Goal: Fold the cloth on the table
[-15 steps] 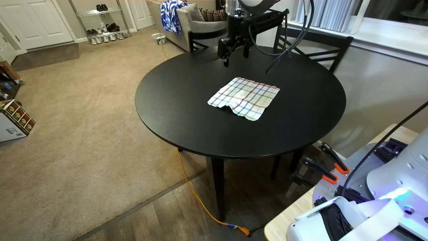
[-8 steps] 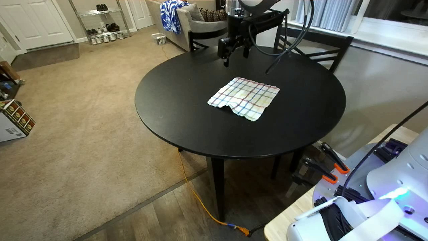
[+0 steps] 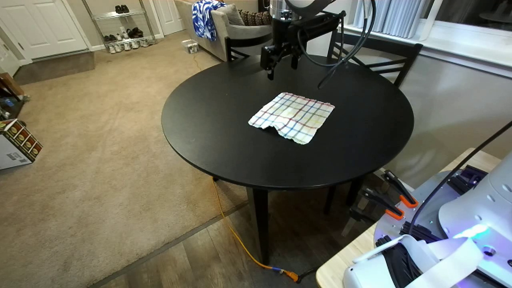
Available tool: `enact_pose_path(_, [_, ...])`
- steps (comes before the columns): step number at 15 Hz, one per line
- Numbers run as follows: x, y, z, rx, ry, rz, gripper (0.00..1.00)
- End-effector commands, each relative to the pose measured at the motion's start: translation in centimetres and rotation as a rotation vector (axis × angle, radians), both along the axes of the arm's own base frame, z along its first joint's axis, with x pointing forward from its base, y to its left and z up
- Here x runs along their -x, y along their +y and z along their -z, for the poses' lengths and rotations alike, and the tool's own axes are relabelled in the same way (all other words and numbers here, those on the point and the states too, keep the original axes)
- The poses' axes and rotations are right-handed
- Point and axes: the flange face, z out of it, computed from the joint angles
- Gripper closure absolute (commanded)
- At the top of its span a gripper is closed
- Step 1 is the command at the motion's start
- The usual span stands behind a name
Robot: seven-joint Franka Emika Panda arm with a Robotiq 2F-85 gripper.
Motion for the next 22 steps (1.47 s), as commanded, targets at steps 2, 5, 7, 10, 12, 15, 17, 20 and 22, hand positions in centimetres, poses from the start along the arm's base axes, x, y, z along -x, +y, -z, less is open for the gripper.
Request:
enact_pose_path(2, [-0.3,0.8,0.5,0.014,-0.012,0.001,0.00])
enact_pose_path(5, [-0.4,3.1,1.9,0.068,-0.025,-0.045,0.00])
enact_pose_path(7, [-0.4,4.7,3.1,0.108,-0.024,-0.063,0.00])
enact_pose_path(10, [-0.8,6.3,5.3,0.159,-0.012,-0.081,0.00])
enact_pose_path(12, [-1.1,6.5,6.9,0.199,-0.005,-0.101,0.00])
enact_pose_path(15, [-2.1,6.0,9.4,0.228,0.010,-0.124,0.00])
enact_pose_path(17, [-2.8,5.6,10.7,0.236,0.029,-0.125,0.00])
enact_pose_path(20, [-3.5,5.3,12.5,0.248,0.055,-0.121,0.00])
enact_pose_path(22, [-3.9,5.2,13.8,0.264,0.072,-0.124,0.00])
